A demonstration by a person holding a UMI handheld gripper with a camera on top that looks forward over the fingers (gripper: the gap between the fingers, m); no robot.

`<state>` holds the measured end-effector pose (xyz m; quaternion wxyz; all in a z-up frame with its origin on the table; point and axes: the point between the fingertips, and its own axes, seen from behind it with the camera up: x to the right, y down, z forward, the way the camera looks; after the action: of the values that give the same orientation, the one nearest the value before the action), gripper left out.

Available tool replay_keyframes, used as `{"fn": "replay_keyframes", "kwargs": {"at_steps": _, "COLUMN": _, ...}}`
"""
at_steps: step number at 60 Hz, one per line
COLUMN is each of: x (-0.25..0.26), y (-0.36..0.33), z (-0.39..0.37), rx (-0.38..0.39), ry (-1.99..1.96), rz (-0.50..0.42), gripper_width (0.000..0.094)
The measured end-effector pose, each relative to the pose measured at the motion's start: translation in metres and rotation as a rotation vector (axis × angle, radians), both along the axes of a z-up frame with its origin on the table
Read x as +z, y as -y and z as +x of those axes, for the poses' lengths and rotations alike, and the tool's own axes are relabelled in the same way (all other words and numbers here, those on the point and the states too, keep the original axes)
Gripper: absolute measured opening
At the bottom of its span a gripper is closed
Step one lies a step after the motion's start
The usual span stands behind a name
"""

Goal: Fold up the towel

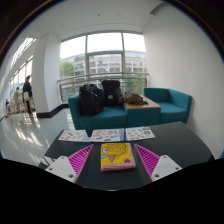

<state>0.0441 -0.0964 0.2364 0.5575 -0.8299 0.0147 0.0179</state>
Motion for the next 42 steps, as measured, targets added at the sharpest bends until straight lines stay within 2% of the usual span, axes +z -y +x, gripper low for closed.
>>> {"fn": "replay_keyframes", "kwargs": {"at_steps": 20, "x": 0.003, "y": 0.102, "z": -0.061, "rx": 0.083, "ry": 0.028, "rz": 0.009, "gripper_width": 0.0815}}
{"fn": "replay_keyframes", "kwargs": {"at_steps": 42, "x": 0.003, "y": 0.122, "z": -0.074, "rx": 0.103, "ry": 0.015, "rz": 0.004, "gripper_width": 0.0812}}
